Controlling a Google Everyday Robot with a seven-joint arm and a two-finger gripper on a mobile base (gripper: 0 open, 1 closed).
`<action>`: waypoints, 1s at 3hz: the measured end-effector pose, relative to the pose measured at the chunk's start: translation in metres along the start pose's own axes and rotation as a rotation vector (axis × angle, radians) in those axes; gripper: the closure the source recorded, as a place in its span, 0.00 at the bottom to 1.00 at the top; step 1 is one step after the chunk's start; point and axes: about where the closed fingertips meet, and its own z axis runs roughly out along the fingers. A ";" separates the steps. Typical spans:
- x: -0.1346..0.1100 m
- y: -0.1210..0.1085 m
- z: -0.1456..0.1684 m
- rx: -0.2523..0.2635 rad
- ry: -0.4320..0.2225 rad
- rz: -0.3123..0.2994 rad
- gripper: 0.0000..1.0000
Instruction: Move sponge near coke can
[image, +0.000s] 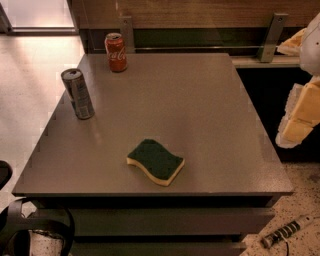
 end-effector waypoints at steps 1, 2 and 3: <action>0.000 0.000 0.000 0.000 0.000 0.000 0.00; -0.001 0.001 0.003 -0.001 -0.054 0.010 0.00; 0.003 0.002 0.024 -0.015 -0.178 0.026 0.00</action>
Offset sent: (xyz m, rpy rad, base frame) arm 0.0034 0.0048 -0.0126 0.2183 -0.0353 0.0328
